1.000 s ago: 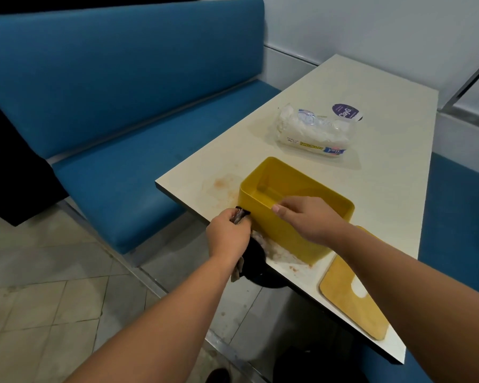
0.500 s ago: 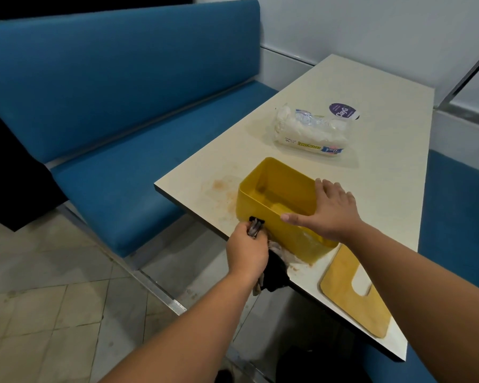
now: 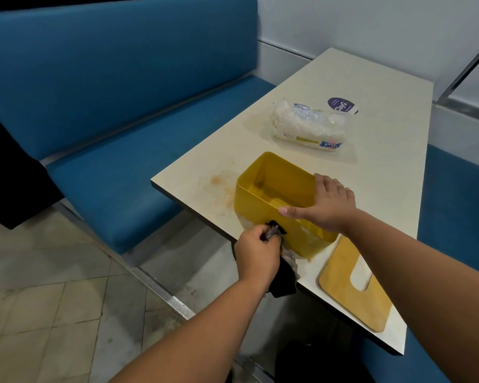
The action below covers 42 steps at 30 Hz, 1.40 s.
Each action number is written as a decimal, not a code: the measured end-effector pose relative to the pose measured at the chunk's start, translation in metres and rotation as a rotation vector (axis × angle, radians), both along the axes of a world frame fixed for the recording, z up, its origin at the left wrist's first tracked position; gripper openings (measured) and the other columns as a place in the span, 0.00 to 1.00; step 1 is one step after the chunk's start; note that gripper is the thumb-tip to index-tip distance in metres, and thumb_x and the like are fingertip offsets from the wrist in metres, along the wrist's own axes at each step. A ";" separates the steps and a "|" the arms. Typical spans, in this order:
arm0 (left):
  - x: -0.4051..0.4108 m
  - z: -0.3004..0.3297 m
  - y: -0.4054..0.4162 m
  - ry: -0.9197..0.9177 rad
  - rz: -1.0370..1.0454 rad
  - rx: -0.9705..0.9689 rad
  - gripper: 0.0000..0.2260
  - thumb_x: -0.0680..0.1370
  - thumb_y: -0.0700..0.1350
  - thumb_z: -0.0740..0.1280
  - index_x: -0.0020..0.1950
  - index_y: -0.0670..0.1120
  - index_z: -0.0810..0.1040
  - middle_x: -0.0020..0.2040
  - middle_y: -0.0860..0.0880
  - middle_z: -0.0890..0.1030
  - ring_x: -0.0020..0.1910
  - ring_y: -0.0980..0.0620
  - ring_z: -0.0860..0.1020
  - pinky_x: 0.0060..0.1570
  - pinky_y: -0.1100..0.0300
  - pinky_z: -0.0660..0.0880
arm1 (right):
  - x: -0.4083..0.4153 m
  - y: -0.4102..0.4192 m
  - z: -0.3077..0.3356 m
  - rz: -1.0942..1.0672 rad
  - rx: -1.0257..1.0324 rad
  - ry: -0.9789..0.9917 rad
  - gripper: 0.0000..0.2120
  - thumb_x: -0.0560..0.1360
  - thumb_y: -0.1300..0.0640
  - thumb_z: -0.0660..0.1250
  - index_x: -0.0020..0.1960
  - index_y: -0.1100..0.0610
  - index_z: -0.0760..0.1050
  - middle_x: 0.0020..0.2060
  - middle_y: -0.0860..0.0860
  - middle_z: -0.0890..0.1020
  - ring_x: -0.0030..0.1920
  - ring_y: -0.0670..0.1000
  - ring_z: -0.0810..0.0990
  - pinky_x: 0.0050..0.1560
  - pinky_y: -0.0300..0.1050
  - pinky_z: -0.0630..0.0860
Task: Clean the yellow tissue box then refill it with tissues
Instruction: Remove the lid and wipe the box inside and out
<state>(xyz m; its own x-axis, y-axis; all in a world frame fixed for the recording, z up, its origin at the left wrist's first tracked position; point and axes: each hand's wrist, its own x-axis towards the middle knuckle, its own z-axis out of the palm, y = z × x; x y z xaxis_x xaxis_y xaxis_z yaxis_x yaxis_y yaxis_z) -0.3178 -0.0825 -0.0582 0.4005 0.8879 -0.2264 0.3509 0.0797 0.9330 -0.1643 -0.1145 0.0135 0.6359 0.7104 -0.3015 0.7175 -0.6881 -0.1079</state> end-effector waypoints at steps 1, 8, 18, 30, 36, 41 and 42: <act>0.000 -0.001 0.000 0.026 -0.005 0.000 0.04 0.77 0.46 0.68 0.44 0.49 0.82 0.38 0.53 0.81 0.39 0.53 0.78 0.34 0.64 0.69 | 0.000 0.000 0.000 0.001 -0.005 0.000 0.64 0.56 0.19 0.53 0.79 0.55 0.38 0.79 0.55 0.44 0.78 0.58 0.42 0.75 0.60 0.42; 0.007 0.002 -0.022 0.068 -0.169 -0.018 0.05 0.77 0.47 0.68 0.48 0.48 0.82 0.41 0.52 0.81 0.42 0.53 0.78 0.39 0.62 0.73 | -0.001 -0.001 0.001 0.010 0.002 -0.005 0.63 0.56 0.19 0.53 0.79 0.55 0.39 0.79 0.55 0.44 0.78 0.58 0.43 0.75 0.59 0.42; 0.004 -0.003 -0.020 -0.055 -0.039 0.127 0.05 0.77 0.48 0.67 0.48 0.49 0.81 0.41 0.52 0.82 0.41 0.54 0.78 0.42 0.58 0.76 | 0.002 -0.002 -0.002 0.014 -0.008 -0.016 0.64 0.55 0.18 0.52 0.79 0.55 0.39 0.79 0.56 0.44 0.78 0.59 0.43 0.75 0.60 0.42; 0.000 0.001 0.006 0.243 -0.116 0.176 0.06 0.77 0.48 0.65 0.44 0.49 0.80 0.40 0.51 0.81 0.39 0.49 0.79 0.38 0.58 0.76 | 0.000 -0.002 0.001 0.022 -0.011 -0.010 0.64 0.55 0.19 0.51 0.79 0.55 0.39 0.79 0.55 0.44 0.78 0.59 0.43 0.75 0.60 0.43; 0.004 0.004 0.004 0.305 -0.078 0.139 0.06 0.76 0.44 0.63 0.40 0.47 0.77 0.36 0.51 0.78 0.37 0.48 0.77 0.35 0.59 0.72 | 0.000 -0.002 0.000 0.012 -0.012 -0.012 0.64 0.55 0.19 0.51 0.79 0.55 0.38 0.79 0.55 0.44 0.78 0.58 0.43 0.75 0.60 0.43; 0.014 0.000 -0.038 0.243 -0.242 0.114 0.07 0.77 0.46 0.65 0.51 0.51 0.82 0.42 0.53 0.81 0.41 0.52 0.77 0.43 0.58 0.76 | 0.000 -0.001 -0.001 0.007 -0.005 -0.007 0.64 0.55 0.18 0.51 0.79 0.54 0.38 0.79 0.55 0.44 0.78 0.58 0.42 0.75 0.60 0.42; 0.014 -0.002 -0.035 0.233 -0.228 0.109 0.07 0.76 0.46 0.66 0.51 0.51 0.83 0.44 0.54 0.82 0.42 0.53 0.77 0.43 0.59 0.75 | 0.000 -0.002 -0.001 0.006 -0.004 -0.006 0.64 0.55 0.18 0.51 0.79 0.54 0.38 0.79 0.55 0.44 0.78 0.58 0.42 0.75 0.60 0.42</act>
